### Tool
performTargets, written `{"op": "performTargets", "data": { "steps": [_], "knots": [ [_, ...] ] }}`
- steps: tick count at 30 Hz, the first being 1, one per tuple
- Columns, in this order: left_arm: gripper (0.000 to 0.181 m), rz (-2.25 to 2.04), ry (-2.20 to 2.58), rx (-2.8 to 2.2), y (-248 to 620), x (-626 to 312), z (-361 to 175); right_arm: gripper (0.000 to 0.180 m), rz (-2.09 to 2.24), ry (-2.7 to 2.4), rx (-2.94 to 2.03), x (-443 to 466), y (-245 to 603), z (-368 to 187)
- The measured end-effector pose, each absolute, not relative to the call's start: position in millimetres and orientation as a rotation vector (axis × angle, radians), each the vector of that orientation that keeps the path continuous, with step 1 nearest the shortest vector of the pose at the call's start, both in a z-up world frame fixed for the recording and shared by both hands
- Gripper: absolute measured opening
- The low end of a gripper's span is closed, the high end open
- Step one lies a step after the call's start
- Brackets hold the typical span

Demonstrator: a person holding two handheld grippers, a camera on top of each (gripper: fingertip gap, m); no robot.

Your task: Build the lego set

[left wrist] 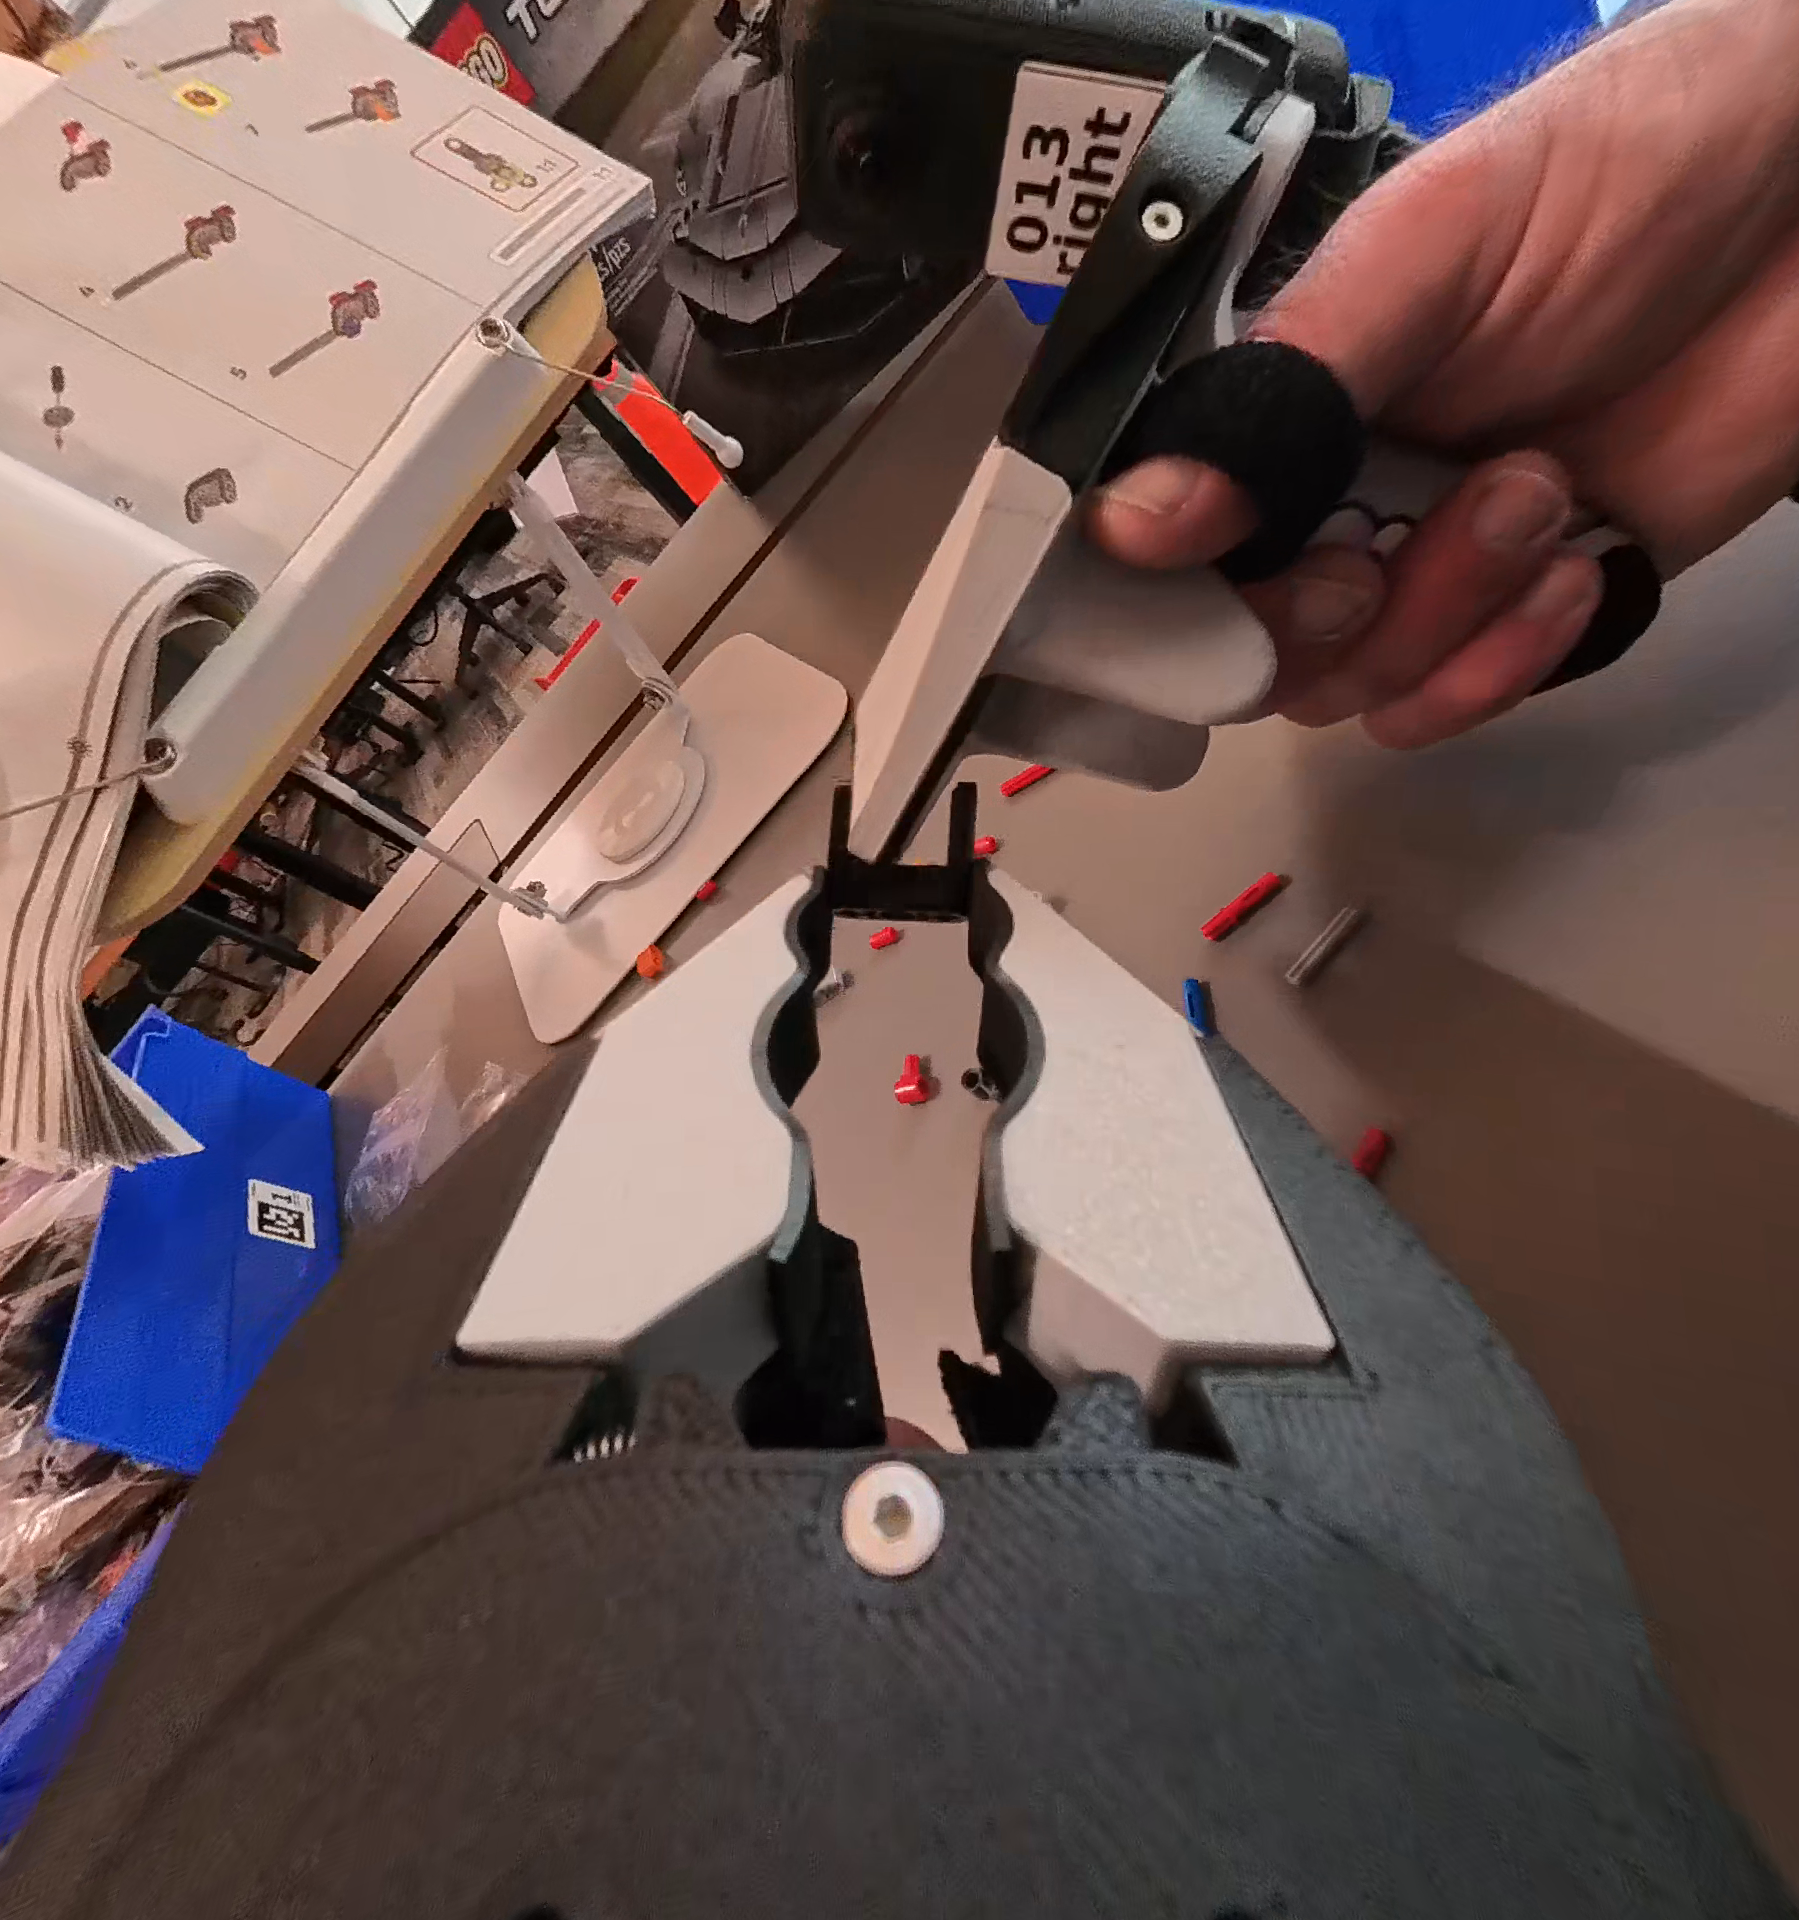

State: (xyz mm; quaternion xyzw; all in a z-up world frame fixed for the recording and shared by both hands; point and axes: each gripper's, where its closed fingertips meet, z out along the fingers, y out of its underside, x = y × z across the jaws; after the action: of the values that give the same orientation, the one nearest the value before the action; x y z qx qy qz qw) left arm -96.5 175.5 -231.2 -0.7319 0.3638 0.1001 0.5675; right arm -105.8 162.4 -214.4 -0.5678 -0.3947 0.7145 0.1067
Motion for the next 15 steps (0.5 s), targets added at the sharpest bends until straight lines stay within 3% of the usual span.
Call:
{"op": "performTargets", "data": {
  "steps": [4, 11, 15],
  "knots": [
    [0.024, 0.22, 0.824, -1.775, 175, -105, -236, 0.029, 1.97, -1.179, -1.696, -103, 174, -215],
    [0.024, 0.006, 0.67, -1.935, 162, -123, -251, 0.016, 1.158, -1.629, -1.659, -67, 182, -256],
    [0.024, -0.087, 0.61, -1.996, 153, -129, -261, 0.012, 1.025, -1.74, -1.649, -52, 173, -280]
  ]
}}
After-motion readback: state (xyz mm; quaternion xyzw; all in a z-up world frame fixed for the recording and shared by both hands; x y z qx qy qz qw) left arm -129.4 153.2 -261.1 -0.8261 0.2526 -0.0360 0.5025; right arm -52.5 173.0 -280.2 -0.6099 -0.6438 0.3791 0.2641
